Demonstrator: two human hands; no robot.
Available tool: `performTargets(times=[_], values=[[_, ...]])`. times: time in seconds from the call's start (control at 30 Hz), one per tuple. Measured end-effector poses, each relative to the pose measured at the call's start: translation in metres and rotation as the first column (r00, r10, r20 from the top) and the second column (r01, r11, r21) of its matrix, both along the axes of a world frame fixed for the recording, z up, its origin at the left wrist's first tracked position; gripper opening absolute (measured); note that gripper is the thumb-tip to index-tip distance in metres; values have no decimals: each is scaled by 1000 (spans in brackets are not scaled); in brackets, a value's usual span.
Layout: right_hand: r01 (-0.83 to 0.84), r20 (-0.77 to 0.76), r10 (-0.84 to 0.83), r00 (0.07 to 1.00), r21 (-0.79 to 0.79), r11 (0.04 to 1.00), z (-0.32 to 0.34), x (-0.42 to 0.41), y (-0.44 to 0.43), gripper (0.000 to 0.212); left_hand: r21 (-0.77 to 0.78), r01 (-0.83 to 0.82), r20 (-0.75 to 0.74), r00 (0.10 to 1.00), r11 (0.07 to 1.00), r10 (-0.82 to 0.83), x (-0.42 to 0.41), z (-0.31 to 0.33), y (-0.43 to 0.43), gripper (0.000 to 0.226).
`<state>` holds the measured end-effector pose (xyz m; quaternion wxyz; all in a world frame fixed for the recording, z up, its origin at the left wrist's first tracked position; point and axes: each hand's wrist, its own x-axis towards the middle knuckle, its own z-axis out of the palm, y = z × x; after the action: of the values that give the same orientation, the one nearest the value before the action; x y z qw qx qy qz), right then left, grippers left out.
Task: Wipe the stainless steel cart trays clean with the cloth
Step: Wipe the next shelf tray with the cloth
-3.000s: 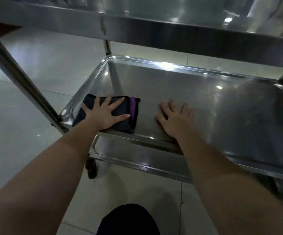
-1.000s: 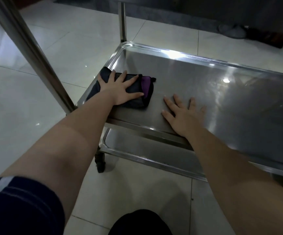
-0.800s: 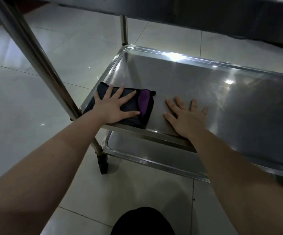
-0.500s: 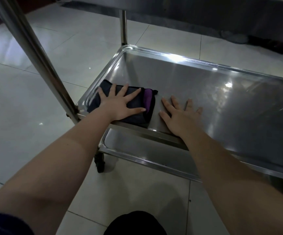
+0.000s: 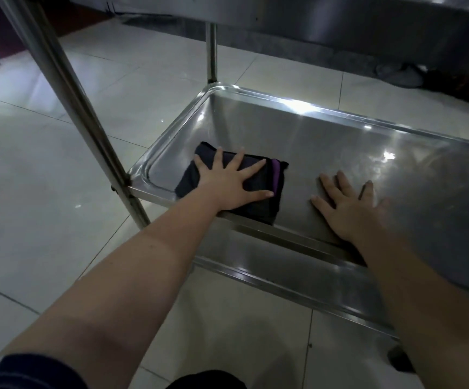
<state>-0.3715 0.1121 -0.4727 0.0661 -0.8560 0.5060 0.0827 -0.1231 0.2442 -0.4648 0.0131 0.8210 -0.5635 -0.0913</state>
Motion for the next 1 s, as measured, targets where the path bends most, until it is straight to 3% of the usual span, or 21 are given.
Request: performTargets(times=[0.13, 0.5, 0.73, 0.83, 1.0], values=[[-1, 12, 1, 1000, -9, 1000, -3, -7, -4, 69, -25, 11, -10, 1000, 1000, -12, -31, -3, -16, 97], [-14, 42, 15, 999, -38, 999, -6, 3, -1, 75, 5, -96, -30, 995, 995, 96, 15, 5, 6, 97], [-37, 33, 38, 999, -29, 999, -2, 1, 2, 70, -27, 57, -2, 998, 998, -57, -48, -3, -21, 94], [-74, 16, 74, 997, -19, 997, 4, -20, -10, 67, -62, 34, -39, 999, 997, -36, -26, -4, -12, 94], [57, 24, -56, 998, -26, 998, 2, -83, -28, 65, -17, -12, -26, 1000, 1000, 12, -17, -1, -11, 92]])
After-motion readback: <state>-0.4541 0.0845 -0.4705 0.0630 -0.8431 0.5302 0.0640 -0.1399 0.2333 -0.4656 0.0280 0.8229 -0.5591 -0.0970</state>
